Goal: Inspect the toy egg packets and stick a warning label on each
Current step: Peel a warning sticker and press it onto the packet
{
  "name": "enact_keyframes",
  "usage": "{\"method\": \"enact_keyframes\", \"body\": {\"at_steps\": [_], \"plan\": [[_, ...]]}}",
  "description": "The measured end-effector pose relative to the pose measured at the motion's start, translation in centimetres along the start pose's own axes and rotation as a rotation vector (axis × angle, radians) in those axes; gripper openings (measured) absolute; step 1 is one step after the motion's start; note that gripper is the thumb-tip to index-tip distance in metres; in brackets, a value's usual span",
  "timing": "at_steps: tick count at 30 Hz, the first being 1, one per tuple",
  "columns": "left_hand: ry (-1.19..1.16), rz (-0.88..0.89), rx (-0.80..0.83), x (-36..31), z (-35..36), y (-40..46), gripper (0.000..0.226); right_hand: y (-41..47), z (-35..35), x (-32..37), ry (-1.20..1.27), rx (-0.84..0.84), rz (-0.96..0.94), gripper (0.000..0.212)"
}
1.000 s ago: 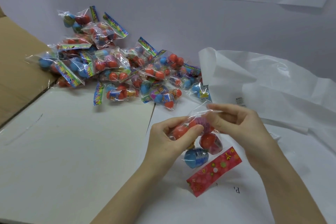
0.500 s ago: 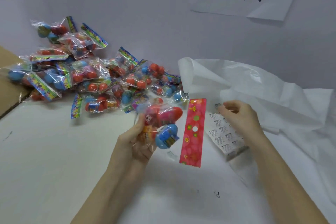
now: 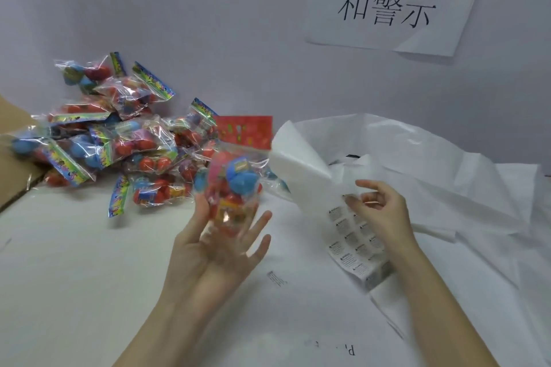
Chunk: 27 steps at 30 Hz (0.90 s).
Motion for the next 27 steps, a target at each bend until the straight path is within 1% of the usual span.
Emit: {"method": "enact_keyframes", "body": {"at_steps": [2,3,5,8,10,12,13,15,16,18,20,22,24,25,27], "plan": [[0.112,0.084,-0.034,-0.4,0.6,0.2,0.04,-0.3,-0.4,1.3,0.063,-0.012,-0.034,0.029],[0.16,0.104,-0.015,-0.4,1.2,0.3,0.039,-0.7,-0.6,2.0,0.075,-0.033,-0.049,0.029],[0.257,0.135,0.049,-0.1,2.6,0.7,0.039,-1.4,-0.8,3.1,0.105,-0.07,-0.087,0.028],[0.328,0.129,0.085,0.6,3.5,1.7,0.044,-2.4,-0.7,4.8,0.107,-0.073,-0.168,0.023],[0.349,0.099,0.146,1.3,4.1,2.5,0.05,-2.7,-0.3,5.7,0.071,-0.025,-0.24,0.025],[0.381,0.079,0.217,2.1,4.8,3.1,0.063,-3.0,0.7,6.4,0.045,0.064,-0.294,0.029],[0.411,0.08,0.232,2.3,4.9,3.3,0.065,-3.2,1.2,6.6,0.034,0.111,-0.313,0.032],[0.461,0.088,0.209,2.3,4.5,3.6,0.057,-3.4,1.9,6.8,0.021,0.182,-0.334,0.034],[0.471,0.089,0.178,2.3,4.1,3.8,0.049,-3.5,2.1,6.8,0.016,0.207,-0.333,0.031],[0.465,0.089,0.117,1.9,3.1,4.2,0.038,-3.3,2.4,6.5,-0.02,0.244,-0.317,0.017],[0.429,0.075,0.096,1.8,2.6,4.4,0.044,-3.3,2.3,6.4,-0.059,0.257,-0.323,0.009],[0.382,0.068,0.105,1.7,2.5,4.5,0.054,-3.6,2.2,6.7,-0.052,0.273,-0.345,0.009],[0.344,0.061,0.128,1.5,2.4,4.4,0.052,-3.8,1.9,7.2,-0.026,0.258,-0.377,0.016],[0.332,0.051,0.137,1.6,2.3,4.4,0.049,-3.9,1.6,7.5,-0.032,0.227,-0.412,0.019],[0.278,0.018,0.141,1.8,2.1,4.4,0.045,-4.2,1.0,8.3,-0.128,0.126,-0.529,0.019]]}}
Point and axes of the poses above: each hand's wrist, its own y-axis towards the middle knuckle, its own z-axis out of the palm, x = y × z, the point moved 10 cm from there along y, towards the middle knuckle, and after that the axes turned 9 degrees about -y, right-handed, at the moved point
